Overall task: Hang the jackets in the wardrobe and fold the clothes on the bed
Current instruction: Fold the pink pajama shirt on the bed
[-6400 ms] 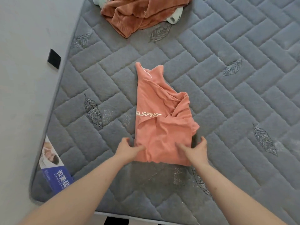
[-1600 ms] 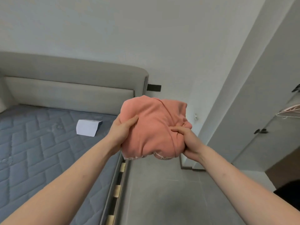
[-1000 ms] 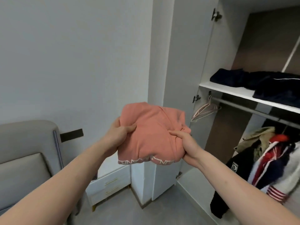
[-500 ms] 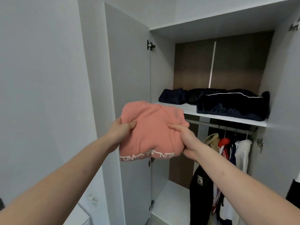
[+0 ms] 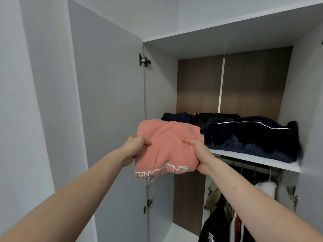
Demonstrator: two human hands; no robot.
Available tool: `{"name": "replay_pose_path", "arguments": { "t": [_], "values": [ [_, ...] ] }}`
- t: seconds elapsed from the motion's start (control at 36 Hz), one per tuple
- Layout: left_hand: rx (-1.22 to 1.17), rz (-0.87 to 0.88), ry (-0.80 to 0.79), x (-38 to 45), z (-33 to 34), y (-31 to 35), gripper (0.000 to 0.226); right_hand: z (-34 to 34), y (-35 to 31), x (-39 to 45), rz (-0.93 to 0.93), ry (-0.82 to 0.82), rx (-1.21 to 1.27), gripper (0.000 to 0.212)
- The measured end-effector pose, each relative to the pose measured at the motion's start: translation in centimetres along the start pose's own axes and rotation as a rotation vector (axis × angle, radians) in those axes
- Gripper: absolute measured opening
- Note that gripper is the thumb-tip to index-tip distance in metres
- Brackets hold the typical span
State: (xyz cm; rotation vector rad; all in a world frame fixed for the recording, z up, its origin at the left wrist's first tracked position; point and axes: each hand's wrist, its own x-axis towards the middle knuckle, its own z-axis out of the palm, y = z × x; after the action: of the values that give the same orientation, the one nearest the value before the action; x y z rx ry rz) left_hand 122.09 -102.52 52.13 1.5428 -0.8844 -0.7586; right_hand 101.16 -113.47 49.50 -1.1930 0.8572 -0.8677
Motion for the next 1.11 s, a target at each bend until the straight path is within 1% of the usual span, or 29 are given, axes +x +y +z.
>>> {"name": "replay_pose_path", "arguments": {
  "t": [0.14,0.33,0.44,0.56,0.64,0.75,0.86,0.92,0.97,1.0,1.06,1.11],
  "values": [
    [0.056,-0.003,-0.024,5.1,1.9,0.3,0.036,-1.2,-0.6,4.1,0.019,0.042,-0.012,0.047],
    [0.144,-0.007,-0.052,12.7,4.2,1.2,0.038,-1.9,-1.4,10.0,0.067,0.088,0.006,0.042],
    [0.211,0.01,-0.061,17.1,4.9,1.9,0.033,-1.8,-1.9,13.7,0.097,0.123,0.012,0.042],
    [0.307,0.013,-0.061,21.8,5.4,2.8,0.047,-1.4,-2.3,18.1,0.14,0.136,0.027,0.054],
    [0.377,0.031,-0.065,25.4,5.7,3.3,0.048,-0.8,-2.8,21.2,0.153,0.128,0.029,0.053],
    [0.478,0.07,-0.07,30.1,6.2,3.5,0.047,-0.1,-3.2,25.4,0.161,0.187,-0.009,0.06],
    [0.607,0.111,-0.06,34.0,6.8,3.2,0.055,0.4,-2.7,29.4,0.152,0.276,-0.094,0.075],
    [0.756,0.158,0.009,35.2,7.3,2.7,0.064,0.9,-2.1,31.0,0.12,0.315,-0.169,0.081],
    [0.915,0.272,0.066,35.6,8.1,2.0,0.073,1.8,-1.9,32.1,0.101,0.337,-0.224,0.081],
    [0.95,0.343,0.053,35.6,8.5,1.7,0.075,2.3,-1.9,32.5,0.096,0.35,-0.24,0.08],
    [0.952,0.448,-0.029,35.8,9.3,0.9,0.07,3.2,-2.1,33.1,0.086,0.366,-0.238,0.083],
    [0.874,0.45,-0.119,36.2,9.6,0.0,0.064,4.0,-2.3,33.5,0.076,0.365,-0.228,0.088]
  ]
}}
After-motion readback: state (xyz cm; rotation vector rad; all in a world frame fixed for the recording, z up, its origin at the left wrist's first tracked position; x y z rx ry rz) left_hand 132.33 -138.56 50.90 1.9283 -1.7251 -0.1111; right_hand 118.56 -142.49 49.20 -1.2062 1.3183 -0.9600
